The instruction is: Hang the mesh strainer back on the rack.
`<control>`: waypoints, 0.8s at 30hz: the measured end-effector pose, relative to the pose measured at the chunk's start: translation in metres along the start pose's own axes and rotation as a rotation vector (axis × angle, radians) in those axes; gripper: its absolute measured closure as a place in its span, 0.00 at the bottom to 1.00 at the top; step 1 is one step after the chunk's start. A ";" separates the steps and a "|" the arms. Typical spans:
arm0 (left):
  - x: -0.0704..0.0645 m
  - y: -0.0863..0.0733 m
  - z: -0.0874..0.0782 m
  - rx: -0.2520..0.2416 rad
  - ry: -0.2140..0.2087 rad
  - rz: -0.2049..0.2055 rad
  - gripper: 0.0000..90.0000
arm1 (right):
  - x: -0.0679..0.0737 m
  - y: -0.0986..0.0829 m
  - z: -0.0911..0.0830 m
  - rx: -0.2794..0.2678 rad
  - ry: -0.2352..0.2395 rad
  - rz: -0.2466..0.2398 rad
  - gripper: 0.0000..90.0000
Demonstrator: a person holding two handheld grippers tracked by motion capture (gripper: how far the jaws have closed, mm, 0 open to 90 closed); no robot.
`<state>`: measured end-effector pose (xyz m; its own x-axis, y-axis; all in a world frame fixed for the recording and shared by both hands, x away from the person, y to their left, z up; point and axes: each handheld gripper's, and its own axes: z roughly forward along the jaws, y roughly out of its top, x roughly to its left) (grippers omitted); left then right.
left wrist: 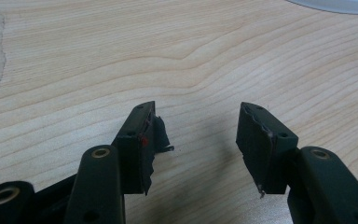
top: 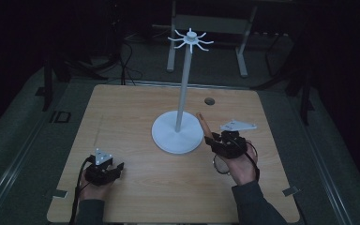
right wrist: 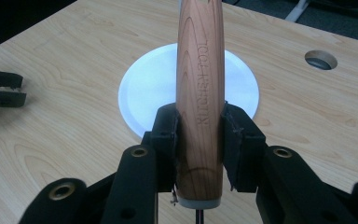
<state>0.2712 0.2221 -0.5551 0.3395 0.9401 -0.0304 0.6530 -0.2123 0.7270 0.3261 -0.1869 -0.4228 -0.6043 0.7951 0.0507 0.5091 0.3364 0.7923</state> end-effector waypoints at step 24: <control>0.000 0.000 0.000 0.001 -0.001 0.000 0.53 | 0.001 0.010 -0.003 -0.041 -0.007 0.012 0.75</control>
<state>0.2712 0.2226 -0.5547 0.3402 0.9398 -0.0311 0.6534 -0.2125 0.7266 0.3289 -0.1842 -0.4128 -0.5943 0.8023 0.0565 0.4908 0.3062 0.8157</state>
